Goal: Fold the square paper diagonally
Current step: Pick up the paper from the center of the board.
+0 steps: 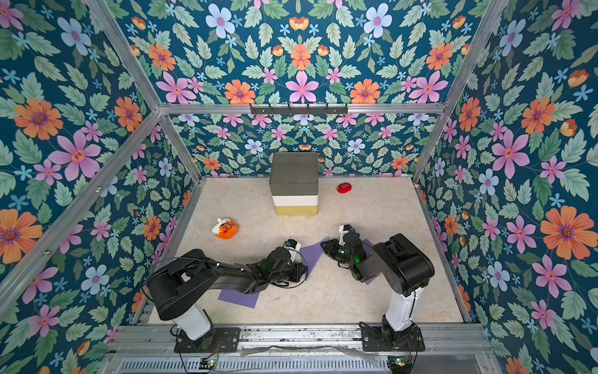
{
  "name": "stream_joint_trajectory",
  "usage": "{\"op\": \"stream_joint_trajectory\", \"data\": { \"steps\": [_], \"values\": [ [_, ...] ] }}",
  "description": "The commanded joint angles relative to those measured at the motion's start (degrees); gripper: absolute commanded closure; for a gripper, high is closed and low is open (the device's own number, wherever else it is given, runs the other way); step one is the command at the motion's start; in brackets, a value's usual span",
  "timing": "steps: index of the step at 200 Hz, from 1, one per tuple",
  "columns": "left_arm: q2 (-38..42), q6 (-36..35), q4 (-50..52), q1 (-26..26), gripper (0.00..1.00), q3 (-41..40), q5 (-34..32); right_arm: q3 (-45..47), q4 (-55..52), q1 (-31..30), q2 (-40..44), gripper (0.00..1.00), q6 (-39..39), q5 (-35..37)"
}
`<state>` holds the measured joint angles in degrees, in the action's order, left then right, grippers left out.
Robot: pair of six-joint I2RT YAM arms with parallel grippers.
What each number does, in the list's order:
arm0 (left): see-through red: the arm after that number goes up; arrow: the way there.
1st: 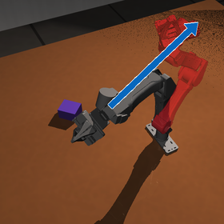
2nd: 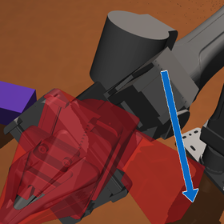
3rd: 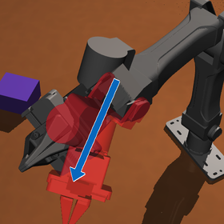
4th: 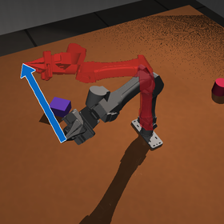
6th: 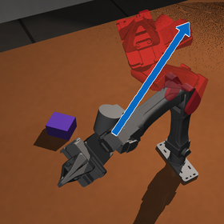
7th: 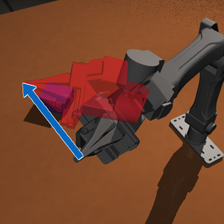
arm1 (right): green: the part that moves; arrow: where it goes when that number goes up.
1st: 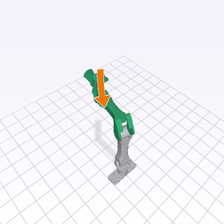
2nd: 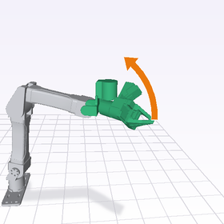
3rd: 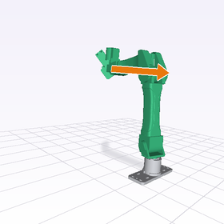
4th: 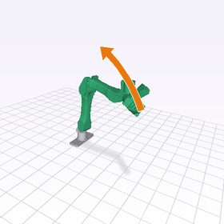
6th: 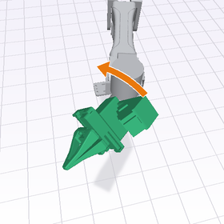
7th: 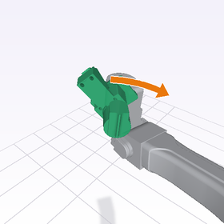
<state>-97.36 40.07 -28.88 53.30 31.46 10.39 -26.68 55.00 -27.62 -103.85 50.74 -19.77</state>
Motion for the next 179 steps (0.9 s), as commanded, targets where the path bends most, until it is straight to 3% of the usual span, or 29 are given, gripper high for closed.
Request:
{"op": "stream_joint_trajectory", "data": {
  "steps": [1, 11, 52, 68, 90, 129, 179],
  "values": [
    [-0.5, -0.6, 15.2, 0.0, 1.00, -0.8, -1.1, -0.6, 0.1, 0.0, 0.2, 0.95, -1.1, 1.0],
    [-0.2, -0.6, 15.1, 0.1, 1.00, -0.8, -1.3, -0.6, 0.3, 0.0, 0.4, 1.00, -1.1, 1.2],
    [4.0, 0.1, 15.6, 0.1, 1.00, 0.3, -2.1, 0.2, 1.0, 0.0, 1.3, 1.00, -0.5, 2.1],
    [6.3, 0.1, 16.0, 0.0, 0.91, 1.7, -2.3, 0.9, 1.8, 0.1, 2.5, 1.00, 0.3, 3.4],
    [10.4, 0.1, 17.0, 0.0, 0.84, 3.4, -4.4, 2.8, 3.0, 1.2, 4.8, 1.00, 2.9, 7.5],
    [17.3, -3.3, 15.2, 0.0, 0.82, 2.9, -8.1, 6.9, 8.7, 6.2, 6.9, 1.00, 9.7, 14.1],
    [23.0, -6.2, 16.1, -0.1, 0.76, 1.7, -16.6, 5.5, 5.0, 10.0, 7.0, 1.00, 12.1, 21.3]
  ]
}}
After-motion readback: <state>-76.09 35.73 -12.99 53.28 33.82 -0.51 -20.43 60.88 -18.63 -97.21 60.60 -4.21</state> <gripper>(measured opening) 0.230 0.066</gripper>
